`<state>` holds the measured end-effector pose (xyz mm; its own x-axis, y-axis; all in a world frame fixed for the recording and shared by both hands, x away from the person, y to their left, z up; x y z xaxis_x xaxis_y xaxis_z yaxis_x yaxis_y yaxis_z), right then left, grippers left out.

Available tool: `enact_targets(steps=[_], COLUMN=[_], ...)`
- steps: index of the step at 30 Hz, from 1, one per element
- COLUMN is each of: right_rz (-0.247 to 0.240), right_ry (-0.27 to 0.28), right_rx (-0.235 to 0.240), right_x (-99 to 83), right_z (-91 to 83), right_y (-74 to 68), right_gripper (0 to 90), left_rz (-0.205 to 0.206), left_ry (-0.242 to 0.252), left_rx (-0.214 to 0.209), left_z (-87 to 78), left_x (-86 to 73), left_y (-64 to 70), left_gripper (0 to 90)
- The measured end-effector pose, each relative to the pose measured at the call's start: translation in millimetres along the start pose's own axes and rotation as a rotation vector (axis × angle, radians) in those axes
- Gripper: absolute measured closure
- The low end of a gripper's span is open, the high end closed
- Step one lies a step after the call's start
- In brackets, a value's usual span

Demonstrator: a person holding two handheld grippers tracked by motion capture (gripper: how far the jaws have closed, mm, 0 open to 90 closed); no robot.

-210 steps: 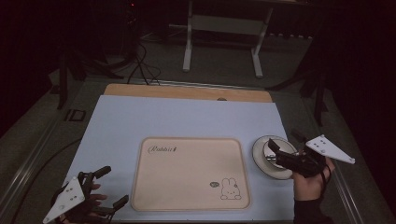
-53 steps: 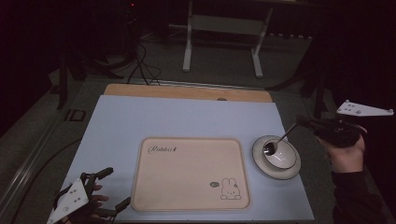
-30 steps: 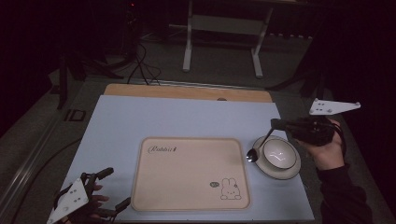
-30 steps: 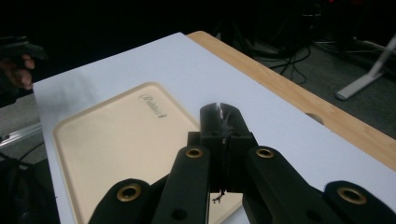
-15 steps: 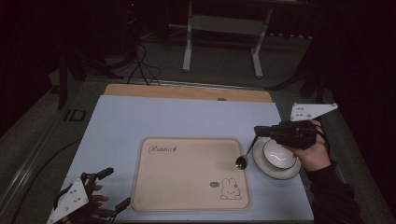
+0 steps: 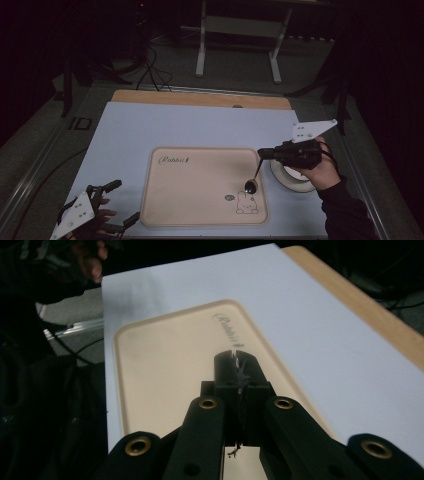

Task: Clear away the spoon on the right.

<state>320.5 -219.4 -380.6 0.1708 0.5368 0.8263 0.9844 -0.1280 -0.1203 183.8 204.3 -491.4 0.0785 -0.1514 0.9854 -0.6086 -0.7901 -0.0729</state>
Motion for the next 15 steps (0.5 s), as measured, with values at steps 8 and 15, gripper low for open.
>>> enact_targets(steps=[8,15], right_rz=[-0.016,-0.025], right_ry=[-0.009,-0.026], right_rx=[0.101,0.153], right_x=[-7.8,-11.3], right_z=[23.8,39.0], right_y=[-5.7,-8.2], right_gripper=[89.8,89.8], left_rz=[-0.002,-0.003], left_ry=[-0.002,-0.003], left_rx=[-0.001,-0.001], left_z=[0.4,0.2], left_x=[-0.3,-0.4], left_y=[0.1,0.2], left_gripper=[0.0,0.0])
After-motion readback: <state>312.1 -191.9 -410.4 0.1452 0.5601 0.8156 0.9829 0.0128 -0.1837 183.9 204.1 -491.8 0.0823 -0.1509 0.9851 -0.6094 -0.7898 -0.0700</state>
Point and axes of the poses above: each handheld gripper's, and its own axes: z roughly forward along the jaws, x roughly out of its top, y roughly to its right, the point moved 5 cm from there along z, roughly forward along the jaws, and after that the axes turned 10 degrees about x, right-handed, at the moved point
